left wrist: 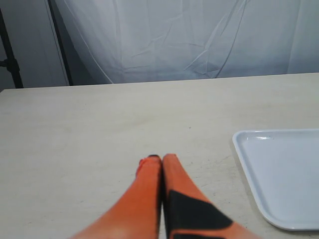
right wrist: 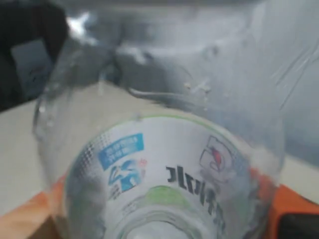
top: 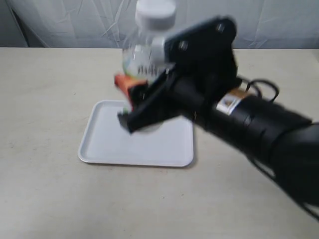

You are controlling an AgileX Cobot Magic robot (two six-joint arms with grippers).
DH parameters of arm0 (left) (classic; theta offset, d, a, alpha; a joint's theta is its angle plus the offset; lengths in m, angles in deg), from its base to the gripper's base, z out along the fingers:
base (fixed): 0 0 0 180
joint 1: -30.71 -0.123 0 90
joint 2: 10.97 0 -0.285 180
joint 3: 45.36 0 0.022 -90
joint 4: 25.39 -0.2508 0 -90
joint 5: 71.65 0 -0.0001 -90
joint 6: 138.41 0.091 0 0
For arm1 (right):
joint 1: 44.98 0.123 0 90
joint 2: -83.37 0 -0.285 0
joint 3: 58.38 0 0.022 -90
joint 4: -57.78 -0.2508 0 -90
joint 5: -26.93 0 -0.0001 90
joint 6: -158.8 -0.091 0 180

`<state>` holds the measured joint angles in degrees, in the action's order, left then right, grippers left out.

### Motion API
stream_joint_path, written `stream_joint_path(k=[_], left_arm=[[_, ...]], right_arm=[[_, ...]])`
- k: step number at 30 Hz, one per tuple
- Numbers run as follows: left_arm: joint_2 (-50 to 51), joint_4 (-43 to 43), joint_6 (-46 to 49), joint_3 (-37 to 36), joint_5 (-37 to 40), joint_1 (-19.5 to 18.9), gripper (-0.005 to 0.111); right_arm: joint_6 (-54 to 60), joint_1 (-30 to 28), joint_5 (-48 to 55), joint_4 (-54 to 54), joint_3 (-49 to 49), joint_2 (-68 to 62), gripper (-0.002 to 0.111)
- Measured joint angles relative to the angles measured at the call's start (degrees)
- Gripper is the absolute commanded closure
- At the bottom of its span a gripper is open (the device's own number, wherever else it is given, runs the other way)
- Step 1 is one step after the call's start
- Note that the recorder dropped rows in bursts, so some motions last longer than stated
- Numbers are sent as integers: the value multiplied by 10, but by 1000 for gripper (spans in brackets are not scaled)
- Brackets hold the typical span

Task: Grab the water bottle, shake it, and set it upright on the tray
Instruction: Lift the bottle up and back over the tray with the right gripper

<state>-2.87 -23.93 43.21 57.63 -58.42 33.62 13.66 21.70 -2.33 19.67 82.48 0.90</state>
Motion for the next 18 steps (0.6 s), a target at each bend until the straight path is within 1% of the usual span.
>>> stream_joint_path(k=[2,4,6,9,11,13,15,18], left_arm=[[0,0,0,0,0,0,106],[0,0,0,0,0,0,106],[0,0,0,0,0,0,106],[0,0,0,0,0,0,106],[0,0,0,0,0,0,106],[0,0,0,0,0,0,106],[0,0,0,0,0,0,106],[0,0,0,0,0,0,106]], right_arm=[[50,-27,-1,-19,40,16,109],[67,-52,6,-29,64,14,109],[72,-73,40,-36,74,-3,109],[77,-101,118,-46,71,-63,109],[77,-108,169,-48,68,-103,109],[78,-107,200,-45,78,-110,109],[78,-104,206,-33,111,-93,109],[78,-104,187,-23,169,-55,109]])
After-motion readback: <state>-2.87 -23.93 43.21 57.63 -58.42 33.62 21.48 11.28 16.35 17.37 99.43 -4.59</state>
